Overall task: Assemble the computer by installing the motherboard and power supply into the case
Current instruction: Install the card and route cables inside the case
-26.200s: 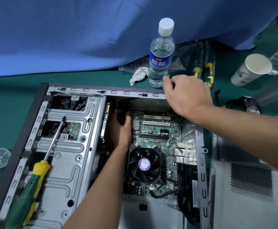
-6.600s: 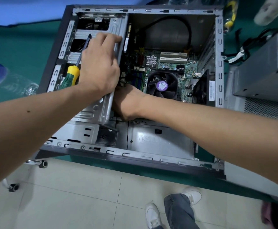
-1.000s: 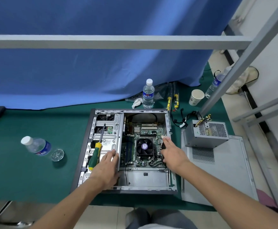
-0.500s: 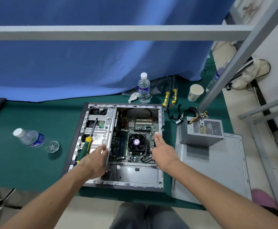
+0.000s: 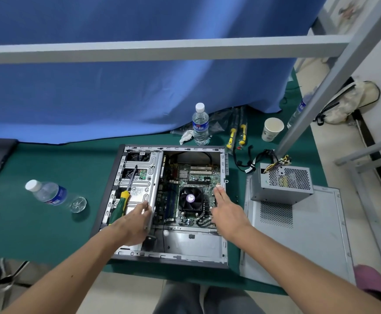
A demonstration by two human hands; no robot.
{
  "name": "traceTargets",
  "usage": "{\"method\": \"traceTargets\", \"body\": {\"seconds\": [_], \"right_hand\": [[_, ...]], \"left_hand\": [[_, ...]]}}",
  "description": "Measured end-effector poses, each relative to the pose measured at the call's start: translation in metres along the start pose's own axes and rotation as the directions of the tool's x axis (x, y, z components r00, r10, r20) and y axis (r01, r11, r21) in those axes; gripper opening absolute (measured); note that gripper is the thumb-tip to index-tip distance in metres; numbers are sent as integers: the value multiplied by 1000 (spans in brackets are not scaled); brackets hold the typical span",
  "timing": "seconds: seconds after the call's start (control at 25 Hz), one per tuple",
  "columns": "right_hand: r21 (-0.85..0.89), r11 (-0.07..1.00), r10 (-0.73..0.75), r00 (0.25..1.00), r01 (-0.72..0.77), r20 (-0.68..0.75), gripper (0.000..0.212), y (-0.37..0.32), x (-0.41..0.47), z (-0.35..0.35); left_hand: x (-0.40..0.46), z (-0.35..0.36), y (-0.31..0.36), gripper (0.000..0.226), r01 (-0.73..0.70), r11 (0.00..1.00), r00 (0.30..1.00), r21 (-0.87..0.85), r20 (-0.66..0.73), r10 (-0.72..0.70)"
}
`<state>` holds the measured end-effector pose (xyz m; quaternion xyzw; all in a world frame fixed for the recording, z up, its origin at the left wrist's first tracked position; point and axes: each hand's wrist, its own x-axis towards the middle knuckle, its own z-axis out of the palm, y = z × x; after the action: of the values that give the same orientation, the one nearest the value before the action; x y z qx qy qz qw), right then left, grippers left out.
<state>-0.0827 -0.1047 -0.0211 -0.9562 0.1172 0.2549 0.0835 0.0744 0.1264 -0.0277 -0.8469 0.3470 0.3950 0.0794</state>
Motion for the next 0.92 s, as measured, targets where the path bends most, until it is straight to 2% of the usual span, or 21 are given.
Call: {"method": "traceTargets", "body": {"seconds": [0.12, 0.24, 0.36, 0.52, 0.6, 0.68, 0.76, 0.8, 0.92], "right_hand": [[-28, 1000, -11, 1000, 11, 8, 10, 0, -1, -1], [-87, 996, -11, 1000, 13, 26, 5, 1, -1, -4], [-168, 986, 5, 998, 7, 69, 13, -6, 5, -12], [-303, 953, 46, 991, -6, 127, 30, -20, 12, -28], [-360, 933, 56, 987, 1, 150, 38, -25, 14, -30], [-407, 913, 69, 985, 2, 161, 35, -29, 17, -31], [-357, 934, 57, 989, -5, 135, 22, -31, 24, -35], [-269, 963, 53, 994, -25, 98, 18, -31, 28, -38], [99, 984, 156, 982, -146, -106, 20, -18, 44, -50]], "left_hand": [[-3, -2, 2, 71, 19, 1000, 1000, -2, -3, -19], [-4, -5, 9, 60, 5, 999, 1000, 54, -4, -5], [-4, -13, 7, 39, -28, 997, 999, 76, -26, 30], [0, -21, 6, 26, -26, 999, 994, 40, -103, 30], [5, -26, 6, 31, -9, 1000, 985, 29, -173, 14], [15, -30, 1, 53, -13, 998, 962, 61, -271, 29], [28, -38, -8, 64, -39, 998, 916, 54, -398, 57], [35, -41, -13, 68, -53, 998, 898, 40, -434, 66], [57, -52, -20, 88, -70, 997, 918, 33, -389, 77]]}}
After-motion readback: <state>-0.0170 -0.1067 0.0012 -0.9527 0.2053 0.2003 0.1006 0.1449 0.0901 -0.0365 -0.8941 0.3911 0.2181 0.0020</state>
